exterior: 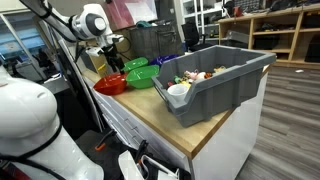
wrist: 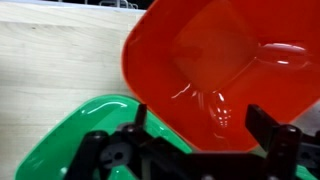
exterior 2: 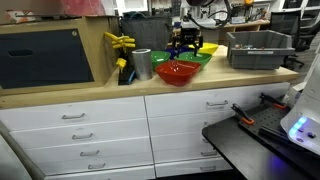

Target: Put the red bowl in the left green bowl

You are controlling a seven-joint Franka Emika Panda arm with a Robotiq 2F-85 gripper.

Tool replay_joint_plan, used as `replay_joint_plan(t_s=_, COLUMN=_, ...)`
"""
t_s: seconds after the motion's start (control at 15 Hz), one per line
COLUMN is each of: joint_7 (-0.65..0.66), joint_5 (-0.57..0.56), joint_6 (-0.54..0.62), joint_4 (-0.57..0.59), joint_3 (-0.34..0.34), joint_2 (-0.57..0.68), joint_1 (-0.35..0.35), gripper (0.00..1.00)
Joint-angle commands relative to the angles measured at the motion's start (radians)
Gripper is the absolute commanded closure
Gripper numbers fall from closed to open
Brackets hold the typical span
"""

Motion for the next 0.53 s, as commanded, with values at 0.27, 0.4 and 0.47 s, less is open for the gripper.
replay_joint_plan(t_s=0.27, joint_7=0.006, joint_5=0.044, joint_6=-0.133, joint_4=0.052, joint_3=-0.027, joint_2=-0.031, joint_1=0.071, gripper=0.0)
replay_joint_plan(t_s=0.4, joint_7=-0.008, joint_5=0.034, joint_6=-0.177, joint_4=0.026, joint_3=-0.032, joint_2=-0.057, joint_1=0.068, gripper=0.0)
replay_joint_plan(t_s=0.47, joint_7=-0.009, joint_5=0.015, joint_6=-0.2, joint_4=0.011, joint_3=-0.034, joint_2=-0.07, joint_1=0.065, gripper=0.0)
